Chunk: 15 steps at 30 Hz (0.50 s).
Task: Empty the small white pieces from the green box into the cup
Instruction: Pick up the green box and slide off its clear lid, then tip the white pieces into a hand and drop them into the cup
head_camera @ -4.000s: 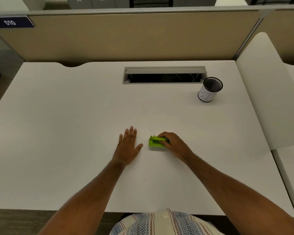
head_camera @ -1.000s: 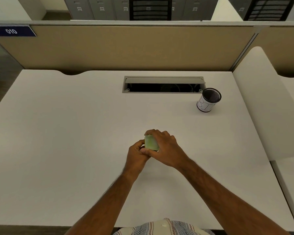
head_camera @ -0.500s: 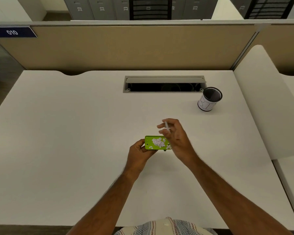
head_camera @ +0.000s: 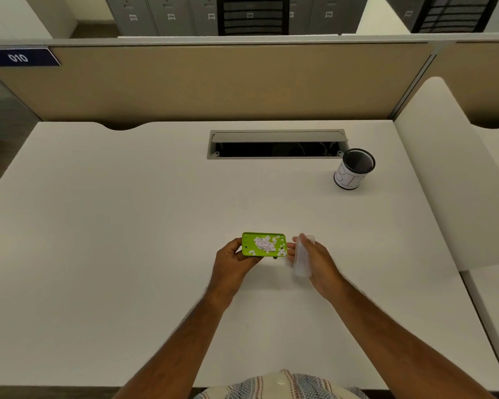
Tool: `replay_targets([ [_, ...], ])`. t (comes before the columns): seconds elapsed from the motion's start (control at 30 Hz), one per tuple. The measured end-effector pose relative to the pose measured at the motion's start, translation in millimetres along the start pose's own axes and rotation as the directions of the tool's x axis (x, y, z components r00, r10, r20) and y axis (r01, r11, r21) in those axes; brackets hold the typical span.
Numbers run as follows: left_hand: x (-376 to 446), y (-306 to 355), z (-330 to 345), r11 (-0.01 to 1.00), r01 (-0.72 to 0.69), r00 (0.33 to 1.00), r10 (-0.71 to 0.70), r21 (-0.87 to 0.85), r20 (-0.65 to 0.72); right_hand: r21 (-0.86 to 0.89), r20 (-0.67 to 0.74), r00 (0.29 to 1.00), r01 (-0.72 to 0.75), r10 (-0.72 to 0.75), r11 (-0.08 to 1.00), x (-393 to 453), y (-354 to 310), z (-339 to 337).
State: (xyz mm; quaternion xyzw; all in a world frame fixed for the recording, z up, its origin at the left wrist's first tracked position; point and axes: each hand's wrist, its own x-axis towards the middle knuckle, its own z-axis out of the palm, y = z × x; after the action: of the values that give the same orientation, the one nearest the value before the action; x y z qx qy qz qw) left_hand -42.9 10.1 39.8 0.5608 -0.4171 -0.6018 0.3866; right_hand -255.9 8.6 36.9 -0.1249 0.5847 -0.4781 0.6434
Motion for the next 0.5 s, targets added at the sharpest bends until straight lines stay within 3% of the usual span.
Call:
replay_targets([
  [0.23,-2,0,-2,1.0,0.011,1.0,-0.011,0.002,0.003,-0.466,-0.138,0.979,0.068,-0.149,0.882,8,19,-25],
  [0.4,-3,1,-5,1.0,0.014,1.0,-0.013,-0.008,0.006,-0.592,-0.116,0.955,0.154,-0.273,0.791,12,18,-28],
  [0.5,-3,3,-6,1.0,0.013,1.0,-0.013,-0.016,0.004,-0.625,-0.175,0.931,0.145,-0.319,0.767,17,19,-29],
])
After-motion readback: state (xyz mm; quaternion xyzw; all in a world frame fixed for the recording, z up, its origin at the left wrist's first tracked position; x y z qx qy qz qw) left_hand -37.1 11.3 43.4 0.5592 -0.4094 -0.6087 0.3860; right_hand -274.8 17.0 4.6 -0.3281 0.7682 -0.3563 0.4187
